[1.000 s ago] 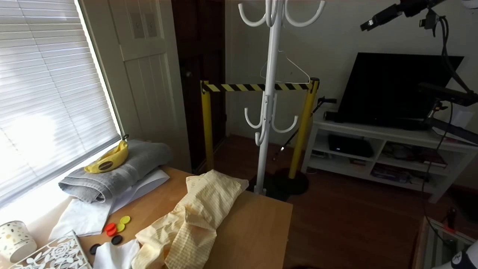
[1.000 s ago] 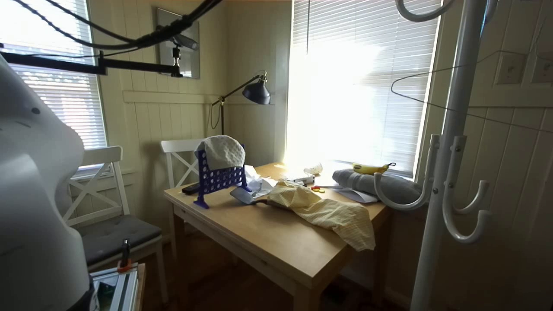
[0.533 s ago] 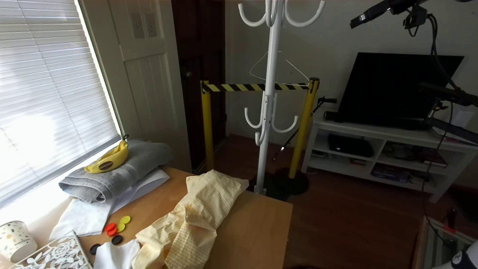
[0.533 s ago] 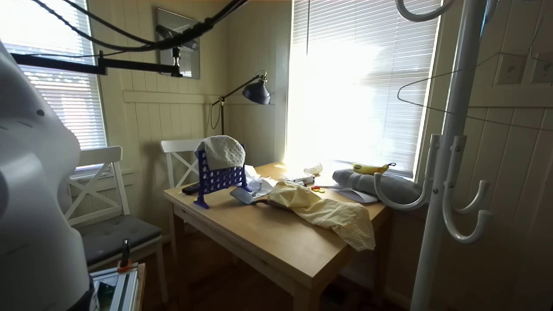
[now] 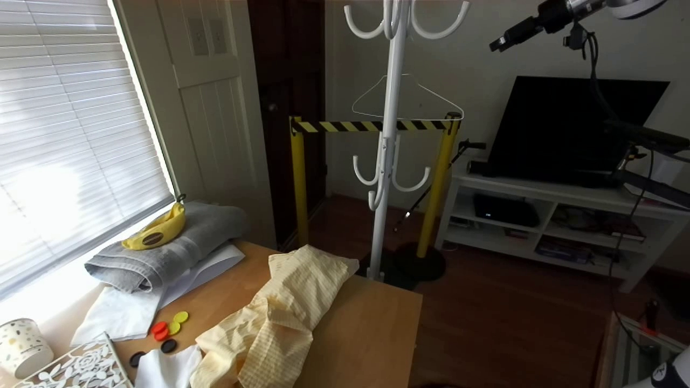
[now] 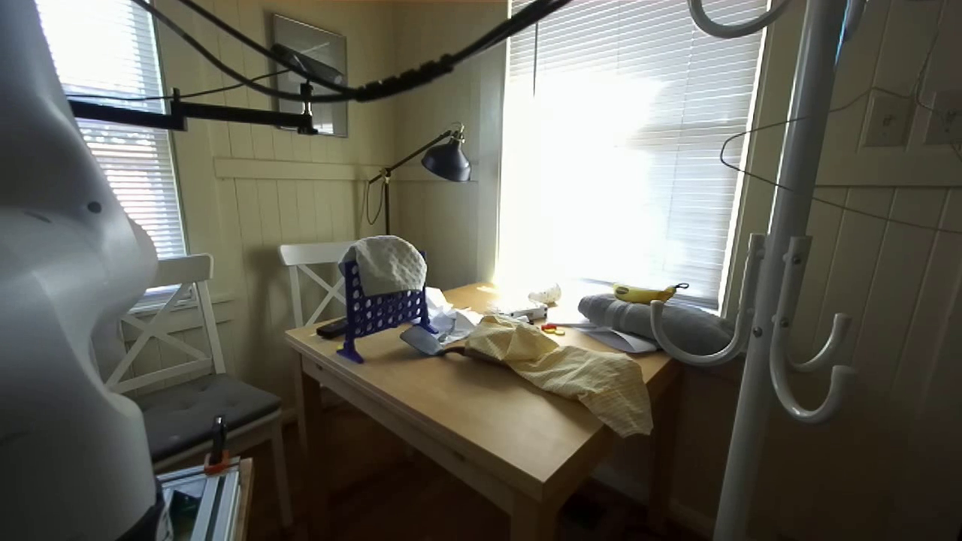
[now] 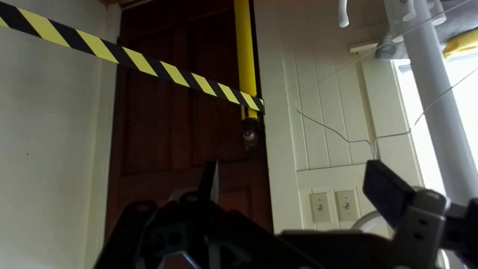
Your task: Move the hanger to the bottom hook on the stand.
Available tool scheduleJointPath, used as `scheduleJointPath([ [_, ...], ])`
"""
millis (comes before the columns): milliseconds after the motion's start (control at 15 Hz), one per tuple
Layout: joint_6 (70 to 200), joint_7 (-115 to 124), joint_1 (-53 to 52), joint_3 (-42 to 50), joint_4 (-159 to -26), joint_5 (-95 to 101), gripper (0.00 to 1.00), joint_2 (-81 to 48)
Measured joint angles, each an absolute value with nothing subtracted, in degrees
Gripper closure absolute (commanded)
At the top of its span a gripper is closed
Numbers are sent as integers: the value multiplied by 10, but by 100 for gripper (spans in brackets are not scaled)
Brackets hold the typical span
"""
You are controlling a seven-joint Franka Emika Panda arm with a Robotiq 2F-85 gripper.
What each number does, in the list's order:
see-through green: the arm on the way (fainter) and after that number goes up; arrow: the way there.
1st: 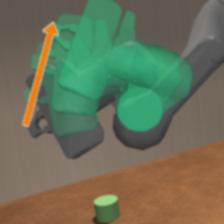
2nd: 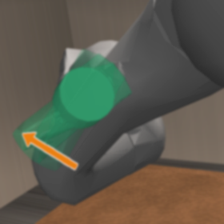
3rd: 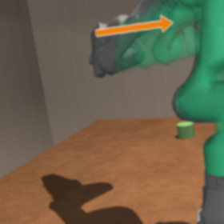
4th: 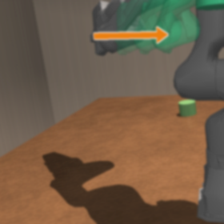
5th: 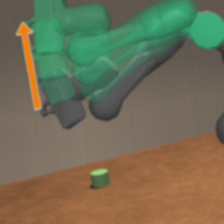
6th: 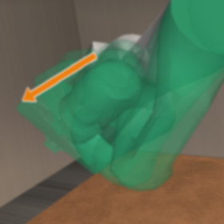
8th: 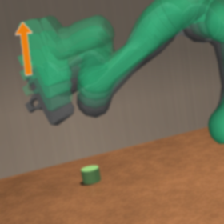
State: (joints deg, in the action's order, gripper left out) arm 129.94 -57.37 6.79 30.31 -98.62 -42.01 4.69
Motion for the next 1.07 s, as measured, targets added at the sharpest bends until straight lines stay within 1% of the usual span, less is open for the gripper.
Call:
scheduleJointPath([
  [333,1280,-574,108,260,-966,-425,0,3],
  [600,1267,-576,119,251,-955,-425,0,-1],
  [1067,1295,-520,133,201,-958,-416,0,-23],
])
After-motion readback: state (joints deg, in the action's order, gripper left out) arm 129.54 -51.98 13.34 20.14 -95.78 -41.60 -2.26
